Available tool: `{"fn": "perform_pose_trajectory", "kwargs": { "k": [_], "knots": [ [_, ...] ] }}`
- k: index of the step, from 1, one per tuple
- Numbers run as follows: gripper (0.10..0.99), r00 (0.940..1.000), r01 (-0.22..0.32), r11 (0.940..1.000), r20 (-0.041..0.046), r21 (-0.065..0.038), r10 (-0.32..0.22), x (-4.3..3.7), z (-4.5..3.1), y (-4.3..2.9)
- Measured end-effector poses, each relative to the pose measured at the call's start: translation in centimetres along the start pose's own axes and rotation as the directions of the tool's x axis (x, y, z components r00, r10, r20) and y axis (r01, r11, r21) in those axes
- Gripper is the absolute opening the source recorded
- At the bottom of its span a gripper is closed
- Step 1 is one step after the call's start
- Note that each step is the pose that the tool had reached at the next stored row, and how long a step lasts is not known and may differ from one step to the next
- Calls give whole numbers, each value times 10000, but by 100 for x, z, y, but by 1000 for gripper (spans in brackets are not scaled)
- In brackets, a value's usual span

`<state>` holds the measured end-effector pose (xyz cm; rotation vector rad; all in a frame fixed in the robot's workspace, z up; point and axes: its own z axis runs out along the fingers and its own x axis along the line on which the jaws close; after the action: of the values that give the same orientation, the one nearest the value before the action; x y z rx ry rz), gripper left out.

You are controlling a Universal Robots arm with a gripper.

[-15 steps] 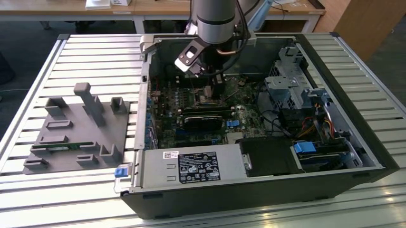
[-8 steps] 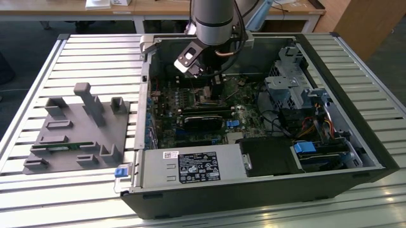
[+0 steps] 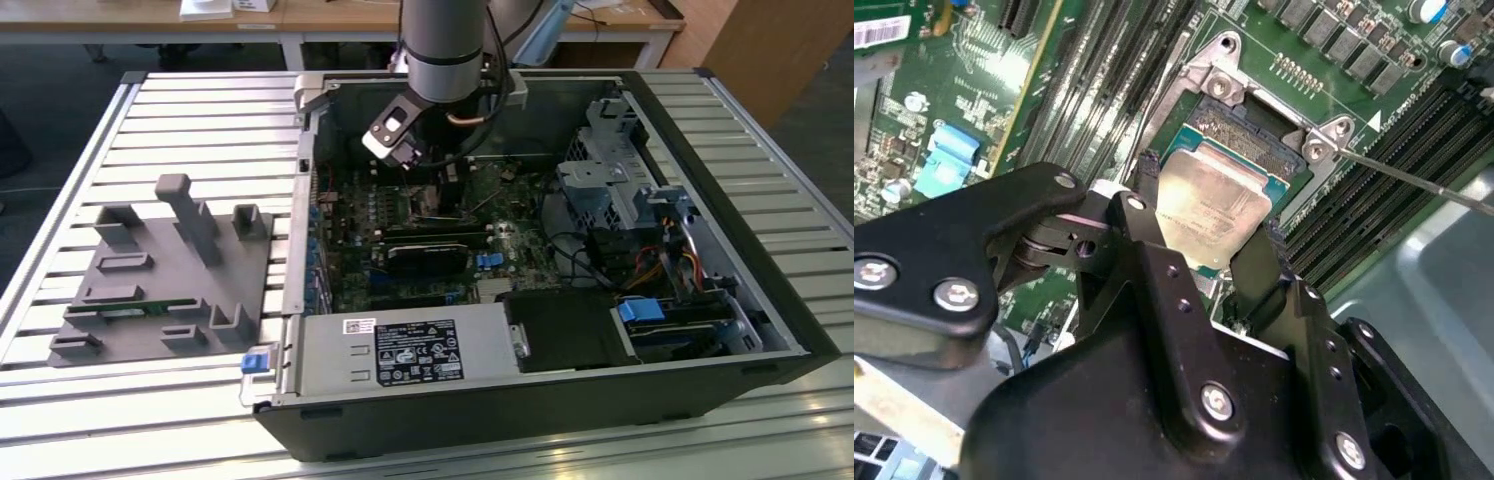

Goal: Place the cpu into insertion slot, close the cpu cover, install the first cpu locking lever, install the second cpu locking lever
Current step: 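Place the cpu into insertion slot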

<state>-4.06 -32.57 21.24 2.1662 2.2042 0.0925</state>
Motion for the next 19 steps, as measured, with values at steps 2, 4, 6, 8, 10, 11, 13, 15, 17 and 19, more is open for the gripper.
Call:
{"fn": "perform_pose_trajectory", "kwargs": {
  "k": [2,4,6,8,10,11,13,15,17,19],
  "knots": [
    [537,10000,0,10000,1,1,0,1,14,-11],
    [537,10000,-1,10000,1,1,1,2,34,-22],
    [537,10000,-13,10000,2,1,13,10,53,-28],
    [537,10000,-45,10000,4,0,45,30,73,-30],
    [537,10000,-66,10000,3,-1,66,44,92,-32],
    [537,10000,-78,10000,5,0,78,48,99,-34],
    [537,9999,-131,9999,10,0,131,48,111,-38],
    [537,9999,-156,9999,11,-1,156,48,121,-38],
    [537,9999,-161,9999,12,-1,161,48,130,-39],
    [537,9999,-162,9999,23,5,162,52,165,-43]
  ]
}}
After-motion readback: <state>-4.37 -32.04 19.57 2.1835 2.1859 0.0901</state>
